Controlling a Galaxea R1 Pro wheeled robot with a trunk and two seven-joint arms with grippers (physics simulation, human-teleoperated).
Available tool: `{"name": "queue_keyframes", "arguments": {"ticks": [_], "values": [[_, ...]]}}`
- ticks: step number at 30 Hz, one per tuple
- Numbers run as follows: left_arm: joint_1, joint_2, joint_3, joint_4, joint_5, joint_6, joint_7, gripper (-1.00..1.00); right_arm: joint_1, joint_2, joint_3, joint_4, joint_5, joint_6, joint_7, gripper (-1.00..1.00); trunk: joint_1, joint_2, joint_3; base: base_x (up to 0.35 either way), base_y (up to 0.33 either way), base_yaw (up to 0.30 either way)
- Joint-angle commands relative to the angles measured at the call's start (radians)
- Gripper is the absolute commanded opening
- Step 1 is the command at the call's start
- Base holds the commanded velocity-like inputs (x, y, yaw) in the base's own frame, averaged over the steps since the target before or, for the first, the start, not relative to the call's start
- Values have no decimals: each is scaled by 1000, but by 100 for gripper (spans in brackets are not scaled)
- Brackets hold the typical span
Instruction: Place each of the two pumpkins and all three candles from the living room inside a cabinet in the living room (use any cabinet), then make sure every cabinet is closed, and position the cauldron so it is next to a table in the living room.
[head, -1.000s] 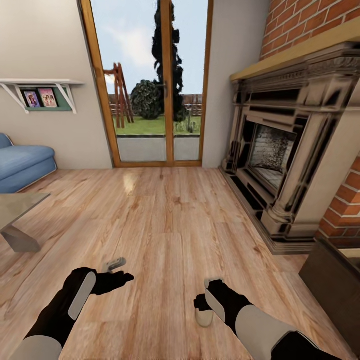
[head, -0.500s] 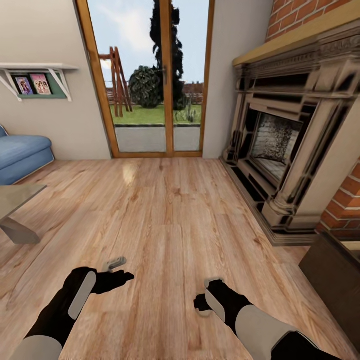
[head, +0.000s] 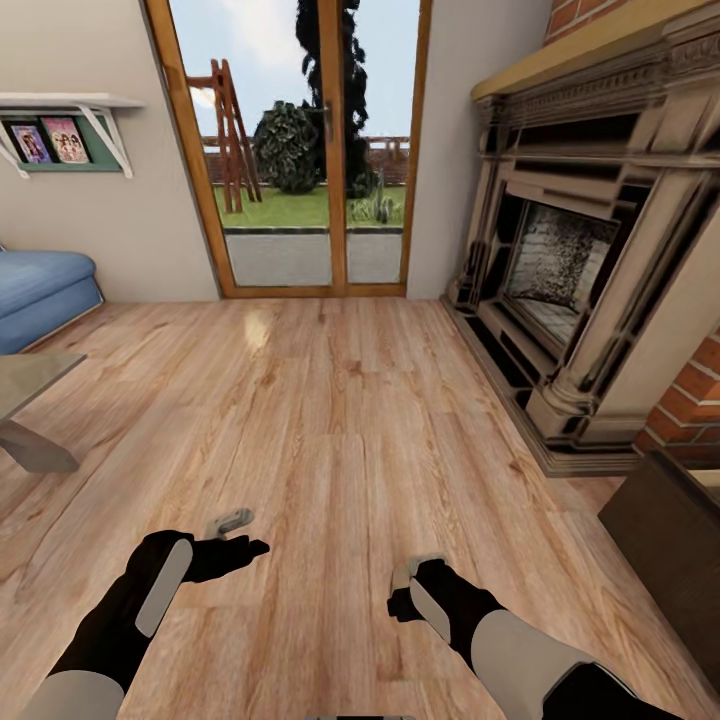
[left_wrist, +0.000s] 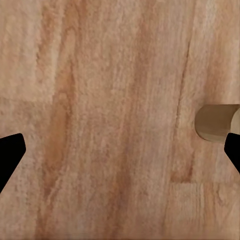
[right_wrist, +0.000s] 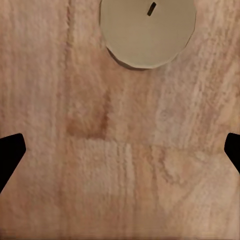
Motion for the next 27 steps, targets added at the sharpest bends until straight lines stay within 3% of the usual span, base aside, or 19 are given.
{"name": "queue_keyframes", "arguments": {"ticks": [1,7,15,27], "values": [[0,0,1,-1,5,5,3,100,0,0,7,-2,-11,5,-7,100,0,0,-1,0,0,0],[0,0,1,-1,5,4,4,100,-1,0,7,-4,-11,10,-3,100,0,0,-1,0,0,0],[0,0,1,0,5,2,5,100,-26,0,7,-4,-13,112,16,100,0,0,-1,18,0,0],[0,0,0,0,5,0,7,100,-30,0,7,-3,-12,127,34,100,0,0,-1,143,0,0]]}}
